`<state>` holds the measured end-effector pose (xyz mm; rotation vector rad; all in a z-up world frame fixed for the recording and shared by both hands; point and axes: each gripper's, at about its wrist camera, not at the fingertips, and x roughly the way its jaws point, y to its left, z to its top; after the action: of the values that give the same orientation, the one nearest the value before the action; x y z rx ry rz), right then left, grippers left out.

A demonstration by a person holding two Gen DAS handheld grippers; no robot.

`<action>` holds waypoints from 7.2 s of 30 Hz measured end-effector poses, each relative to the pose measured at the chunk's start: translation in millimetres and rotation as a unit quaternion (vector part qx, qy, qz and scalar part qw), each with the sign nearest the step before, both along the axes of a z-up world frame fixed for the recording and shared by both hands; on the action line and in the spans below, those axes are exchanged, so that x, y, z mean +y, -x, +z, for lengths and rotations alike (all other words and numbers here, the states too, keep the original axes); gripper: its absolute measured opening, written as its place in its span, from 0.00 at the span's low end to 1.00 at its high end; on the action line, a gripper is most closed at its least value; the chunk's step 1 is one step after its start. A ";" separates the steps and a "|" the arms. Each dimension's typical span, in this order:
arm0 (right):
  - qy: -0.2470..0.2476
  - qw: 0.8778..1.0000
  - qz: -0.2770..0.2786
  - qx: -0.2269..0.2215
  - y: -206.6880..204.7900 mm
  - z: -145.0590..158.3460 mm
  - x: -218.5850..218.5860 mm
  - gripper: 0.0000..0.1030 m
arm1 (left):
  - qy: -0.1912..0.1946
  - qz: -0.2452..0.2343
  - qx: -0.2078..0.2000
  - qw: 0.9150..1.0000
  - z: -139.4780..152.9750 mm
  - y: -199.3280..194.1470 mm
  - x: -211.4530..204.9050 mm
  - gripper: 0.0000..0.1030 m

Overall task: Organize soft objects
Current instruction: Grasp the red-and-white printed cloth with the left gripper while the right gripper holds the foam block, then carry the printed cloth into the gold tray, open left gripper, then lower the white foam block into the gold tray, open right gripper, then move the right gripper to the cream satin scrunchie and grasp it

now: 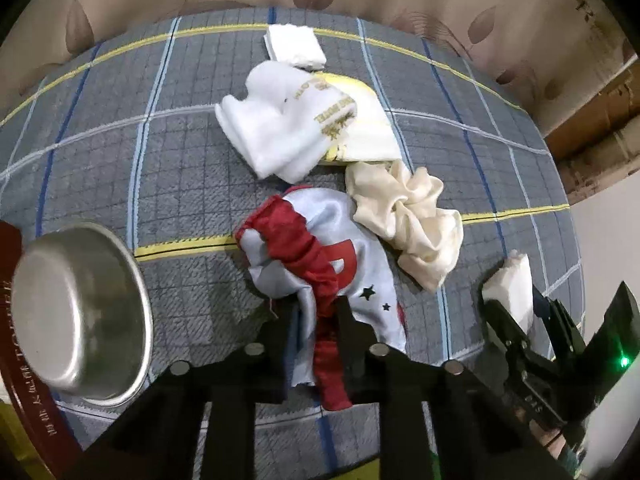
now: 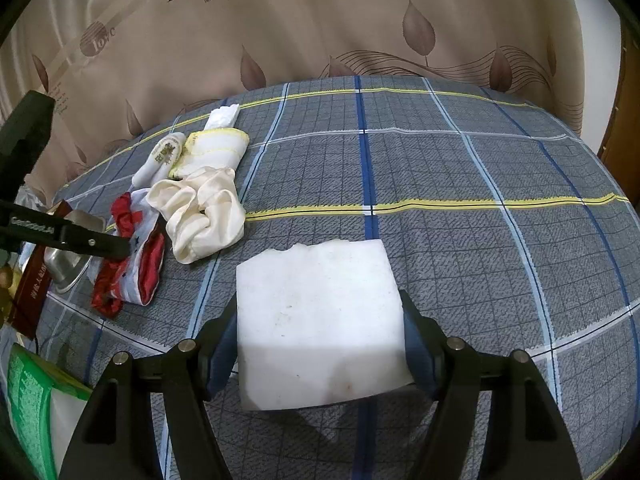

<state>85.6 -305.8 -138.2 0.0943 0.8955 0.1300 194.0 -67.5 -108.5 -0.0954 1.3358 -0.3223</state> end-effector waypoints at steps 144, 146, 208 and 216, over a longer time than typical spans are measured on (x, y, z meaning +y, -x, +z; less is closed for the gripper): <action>0.030 0.955 0.294 0.022 58.0 105.3 319.0 0.64 | -0.176 0.350 -0.153 0.907 56.6 215.8 355.9 0.35; 0.036 0.950 0.310 0.018 57.3 98.7 344.0 0.64 | -0.177 0.356 -0.151 0.905 57.1 217.3 359.8 0.35; 0.001 0.961 0.276 -0.016 35.9 108.1 403.3 0.88 | -0.190 0.344 -0.148 0.908 49.3 216.2 349.6 0.35; -0.031 0.971 0.232 -0.048 40.4 155.5 332.4 0.90 | -0.198 0.337 -0.149 0.908 47.1 214.5 343.6 0.35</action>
<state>45.2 26.6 17.3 -0.0656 0.8037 0.5943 -20.6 276.2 -61.3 -0.1531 0.9661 0.5062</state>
